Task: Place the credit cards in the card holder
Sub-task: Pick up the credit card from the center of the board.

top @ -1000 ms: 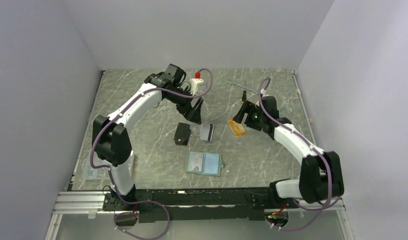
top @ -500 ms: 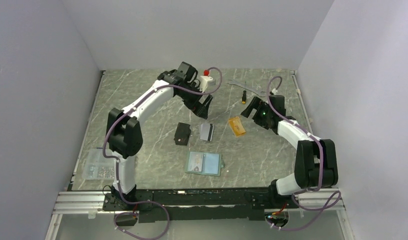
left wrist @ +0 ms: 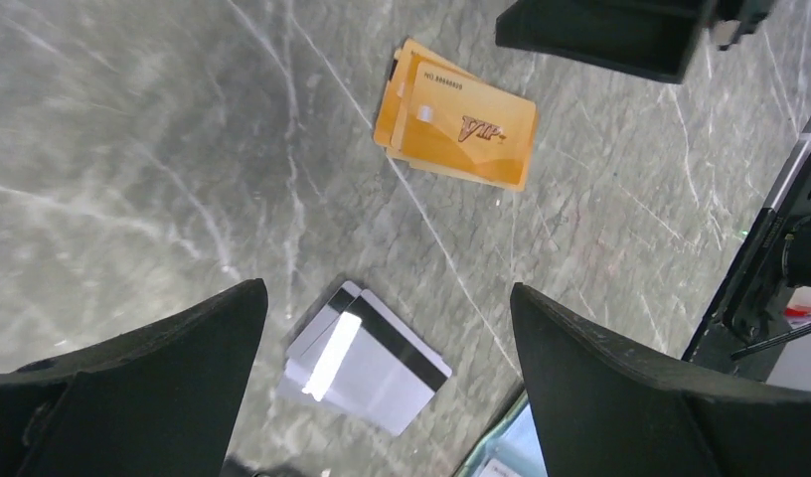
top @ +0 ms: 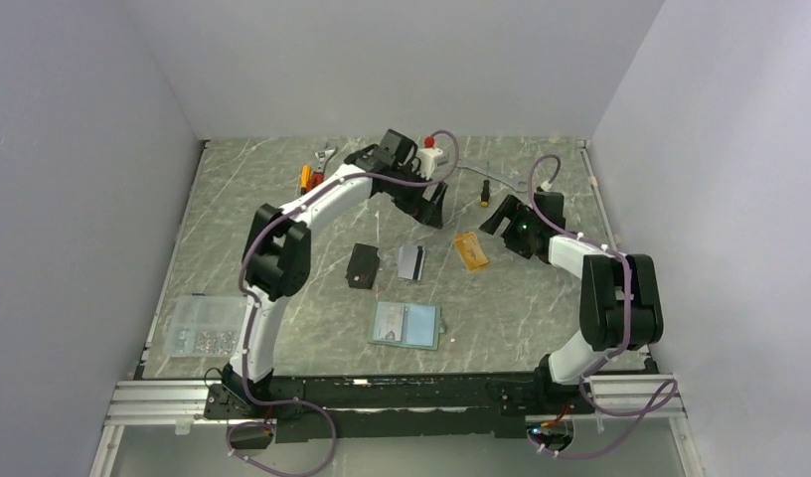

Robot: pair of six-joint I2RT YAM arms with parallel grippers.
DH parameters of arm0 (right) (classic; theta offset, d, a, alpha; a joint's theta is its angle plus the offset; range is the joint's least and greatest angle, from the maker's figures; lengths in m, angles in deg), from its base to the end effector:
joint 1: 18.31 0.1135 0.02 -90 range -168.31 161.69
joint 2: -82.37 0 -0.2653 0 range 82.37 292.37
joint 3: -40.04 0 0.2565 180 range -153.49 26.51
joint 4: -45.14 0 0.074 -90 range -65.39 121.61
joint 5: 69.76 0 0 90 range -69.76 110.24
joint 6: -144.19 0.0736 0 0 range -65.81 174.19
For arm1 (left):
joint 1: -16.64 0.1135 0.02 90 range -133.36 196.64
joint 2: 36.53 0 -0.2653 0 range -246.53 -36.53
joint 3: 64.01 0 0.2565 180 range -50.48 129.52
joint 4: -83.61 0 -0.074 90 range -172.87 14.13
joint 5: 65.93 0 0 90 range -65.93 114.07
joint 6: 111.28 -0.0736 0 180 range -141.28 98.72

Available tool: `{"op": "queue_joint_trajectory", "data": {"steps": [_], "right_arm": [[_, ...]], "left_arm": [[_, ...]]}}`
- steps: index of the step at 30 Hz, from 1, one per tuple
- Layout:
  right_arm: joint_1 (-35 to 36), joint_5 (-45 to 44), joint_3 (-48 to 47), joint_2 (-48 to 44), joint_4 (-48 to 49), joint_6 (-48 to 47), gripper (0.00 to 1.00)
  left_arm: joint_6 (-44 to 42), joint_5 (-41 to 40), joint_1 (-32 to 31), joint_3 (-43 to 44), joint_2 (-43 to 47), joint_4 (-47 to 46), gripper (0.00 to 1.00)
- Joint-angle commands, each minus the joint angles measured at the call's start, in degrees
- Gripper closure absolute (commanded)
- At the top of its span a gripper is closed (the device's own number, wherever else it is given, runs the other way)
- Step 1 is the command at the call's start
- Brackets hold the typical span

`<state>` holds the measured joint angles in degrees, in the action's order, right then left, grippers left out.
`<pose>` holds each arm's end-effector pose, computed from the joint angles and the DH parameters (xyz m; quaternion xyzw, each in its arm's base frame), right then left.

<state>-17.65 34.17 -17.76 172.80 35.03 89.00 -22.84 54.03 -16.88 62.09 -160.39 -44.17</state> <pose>0.3446 0.0217 0.1418 0.2206 0.8836 0.2270 0.3451 0.4071 -0.3138 0.2383 0.3579 0.8388 -0.3245 0.2509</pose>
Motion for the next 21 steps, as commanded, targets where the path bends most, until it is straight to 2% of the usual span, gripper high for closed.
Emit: {"op": "queue_joint_trajectory", "data": {"steps": [1,5,8,12,16,21], "right_arm": [[0.04,0.94,-0.20,1.02,3.70,0.09,0.09],[0.41,0.38,0.75,1.28,3.66,-0.37,0.11],[0.92,0.82,1.35,2.50,4.64,0.59,0.17],[2.13,1.10,1.27,4.04,6.14,1.28,0.22],[2.25,4.22,0.59,6.73,7.85,2.69,0.26],[3.45,5.84,2.77,7.37,9.33,4.51,0.29]], "left_arm": [[10.69,4.86,-0.56,-3.64,-1.64,-12.65,0.01],[12.13,1.33,-3.04,-4.56,-3.32,-16.55,0.01],[12.94,-1.53,-4.63,-4.22,-5.94,-18.45,0.01],[10.73,-4.68,-6.36,-1.34,-9.51,-17.37,0.01],[9.93,-3.46,-6.53,0.58,-12.21,-16.50,0.00],[10.36,-1.44,-6.40,-3.83,-11.19,-20.60,0.01]]}}
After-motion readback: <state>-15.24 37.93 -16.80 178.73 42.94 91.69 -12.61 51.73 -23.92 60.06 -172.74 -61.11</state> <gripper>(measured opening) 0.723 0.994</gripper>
